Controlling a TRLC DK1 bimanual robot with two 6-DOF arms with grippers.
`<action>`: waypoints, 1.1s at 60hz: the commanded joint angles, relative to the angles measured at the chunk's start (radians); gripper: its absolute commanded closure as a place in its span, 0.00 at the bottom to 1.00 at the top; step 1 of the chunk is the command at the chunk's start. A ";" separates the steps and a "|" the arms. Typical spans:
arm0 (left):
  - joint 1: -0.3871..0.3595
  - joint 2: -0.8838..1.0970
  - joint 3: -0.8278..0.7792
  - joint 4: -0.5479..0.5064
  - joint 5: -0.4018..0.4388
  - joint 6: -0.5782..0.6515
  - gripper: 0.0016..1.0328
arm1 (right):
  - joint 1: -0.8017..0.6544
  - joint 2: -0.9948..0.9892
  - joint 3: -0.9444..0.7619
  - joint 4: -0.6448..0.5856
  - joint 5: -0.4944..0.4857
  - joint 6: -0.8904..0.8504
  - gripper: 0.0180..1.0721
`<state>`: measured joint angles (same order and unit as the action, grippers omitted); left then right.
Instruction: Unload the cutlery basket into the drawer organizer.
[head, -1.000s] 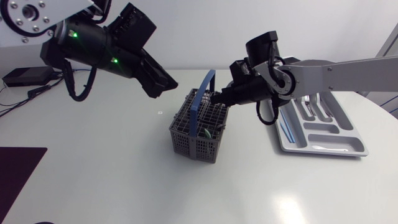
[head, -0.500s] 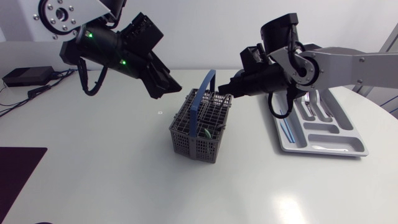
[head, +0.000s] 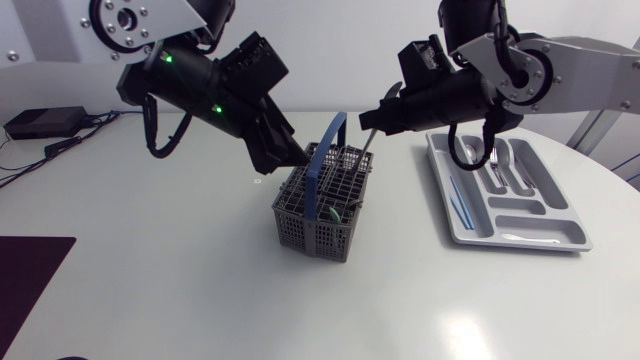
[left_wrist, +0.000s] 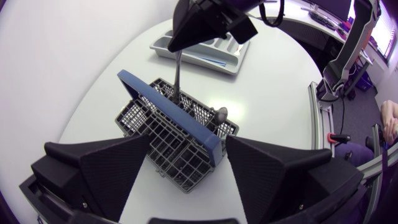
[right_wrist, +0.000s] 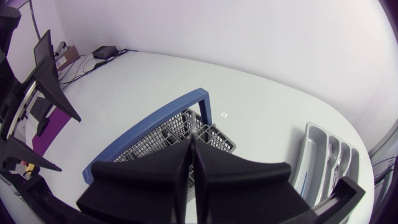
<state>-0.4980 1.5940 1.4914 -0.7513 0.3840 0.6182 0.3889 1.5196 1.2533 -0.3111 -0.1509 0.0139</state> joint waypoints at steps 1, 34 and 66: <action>-0.036 0.029 0.040 -0.025 -0.025 0.028 0.05 | -0.008 -0.033 0.032 -0.010 0.014 -0.017 0.93; -0.148 0.095 0.087 -0.099 -0.168 0.017 0.05 | 0.013 -0.102 0.003 0.003 0.043 -0.060 0.93; -0.221 0.112 0.082 -0.095 -0.275 0.014 0.05 | -0.025 -0.153 -0.124 0.113 -0.072 -0.163 0.93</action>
<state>-0.7128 1.6833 1.5551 -0.8368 0.1143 0.6258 0.3733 1.4010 1.1534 -0.1905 -0.2142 -0.1329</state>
